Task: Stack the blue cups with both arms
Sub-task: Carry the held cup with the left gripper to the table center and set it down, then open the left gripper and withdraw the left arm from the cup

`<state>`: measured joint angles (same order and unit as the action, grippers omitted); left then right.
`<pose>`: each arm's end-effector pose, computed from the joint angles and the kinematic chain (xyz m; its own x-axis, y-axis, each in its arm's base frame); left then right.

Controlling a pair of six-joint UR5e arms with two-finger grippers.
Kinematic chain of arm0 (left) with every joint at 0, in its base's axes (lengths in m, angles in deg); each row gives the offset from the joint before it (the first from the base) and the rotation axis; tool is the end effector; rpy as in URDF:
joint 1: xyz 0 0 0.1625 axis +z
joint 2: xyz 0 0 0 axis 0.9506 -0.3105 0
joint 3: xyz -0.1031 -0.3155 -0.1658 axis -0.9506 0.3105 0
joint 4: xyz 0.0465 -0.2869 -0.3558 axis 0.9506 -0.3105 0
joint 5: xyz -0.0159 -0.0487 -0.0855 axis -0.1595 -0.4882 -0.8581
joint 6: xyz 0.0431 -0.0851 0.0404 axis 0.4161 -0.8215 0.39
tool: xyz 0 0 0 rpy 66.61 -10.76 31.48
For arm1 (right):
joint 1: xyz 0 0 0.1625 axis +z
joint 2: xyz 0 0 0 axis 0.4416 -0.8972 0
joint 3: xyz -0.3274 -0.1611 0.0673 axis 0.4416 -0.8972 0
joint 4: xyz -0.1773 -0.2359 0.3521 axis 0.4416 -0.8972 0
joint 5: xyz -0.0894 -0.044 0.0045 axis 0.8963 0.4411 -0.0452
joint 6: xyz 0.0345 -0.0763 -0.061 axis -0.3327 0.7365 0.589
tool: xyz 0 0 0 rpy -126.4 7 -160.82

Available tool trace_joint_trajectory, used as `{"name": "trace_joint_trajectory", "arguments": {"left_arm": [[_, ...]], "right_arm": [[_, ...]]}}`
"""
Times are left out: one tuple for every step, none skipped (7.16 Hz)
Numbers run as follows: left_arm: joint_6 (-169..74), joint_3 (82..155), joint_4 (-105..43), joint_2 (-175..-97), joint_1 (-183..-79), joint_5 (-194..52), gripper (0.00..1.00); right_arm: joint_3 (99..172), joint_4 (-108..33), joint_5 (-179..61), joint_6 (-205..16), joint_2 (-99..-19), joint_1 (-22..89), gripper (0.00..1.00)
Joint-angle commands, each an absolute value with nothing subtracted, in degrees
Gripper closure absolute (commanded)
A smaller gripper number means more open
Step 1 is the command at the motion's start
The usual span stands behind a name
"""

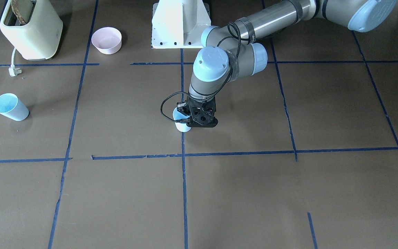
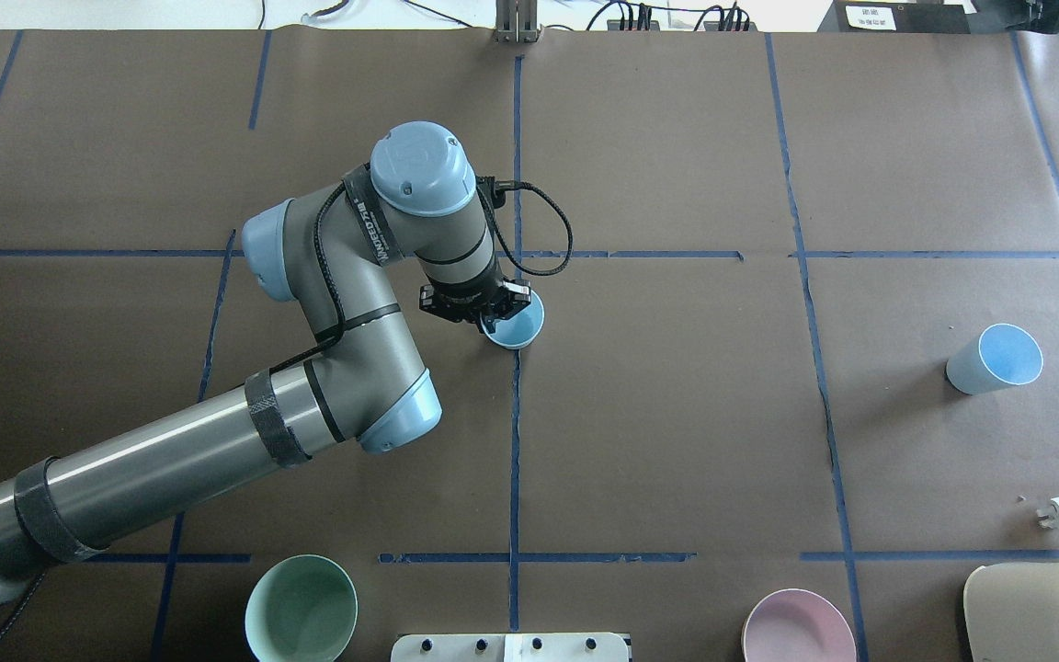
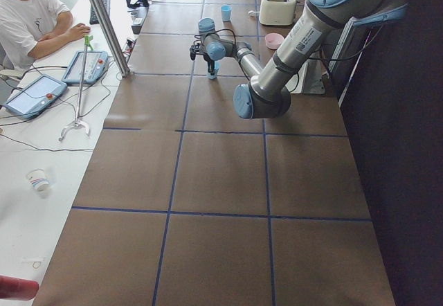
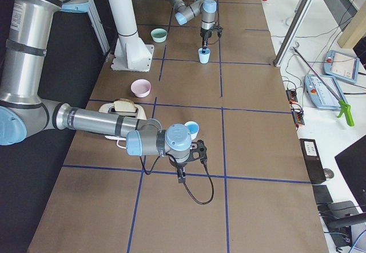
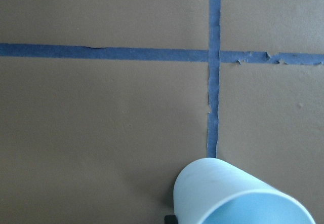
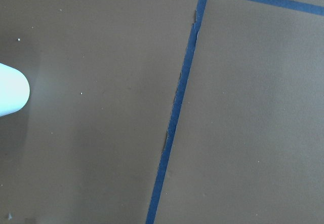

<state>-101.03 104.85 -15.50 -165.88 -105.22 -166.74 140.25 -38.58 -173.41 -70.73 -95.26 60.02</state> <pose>0.5957 -0.4940 0.1310 0.6046 0.0000 -0.7965 -0.0208 0.9997 -0.0158 0.0282 -0.4416 0.6460 0.6596 -0.2208 0.7184 0.1518 0.9753 0.1604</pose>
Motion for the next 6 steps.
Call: {"name": "trace_joint_trajectory", "arguments": {"left_arm": [[-100.74,105.61,-14.93,-165.93,-105.91,-167.1,0.0],[-99.61,107.1,-12.57,-165.93,-108.88,-170.84,0.0],[-96.12,109.98,-8.72,-165.32,-111.78,-174.53,0.0],[-90.51,115.67,-3.03,-161.84,-113.9,-175.79,0.0],[-82.1,123.9,-0.19,-153.45,-116.01,-175.8,0.0],[-71.4,130.95,-0.07,-143.62,-120.21,-175.89,0.0]], "right_arm": [[140.24,-38.58,-173.41,-70.73,-95.28,60.02,0.0],[140.24,-38.58,-173.41,-70.73,-95.28,60.02,0.0],[140.24,-38.58,-173.41,-70.73,-95.2,60.02,0.0],[140.24,-38.58,-173.41,-70.73,-95.28,60.02,0.0],[140.24,-38.58,-173.41,-70.73,-95.11,60.02,0.0],[140.15,-38.67,-173.41,-70.82,-93.98,60.02,0.0]]}}
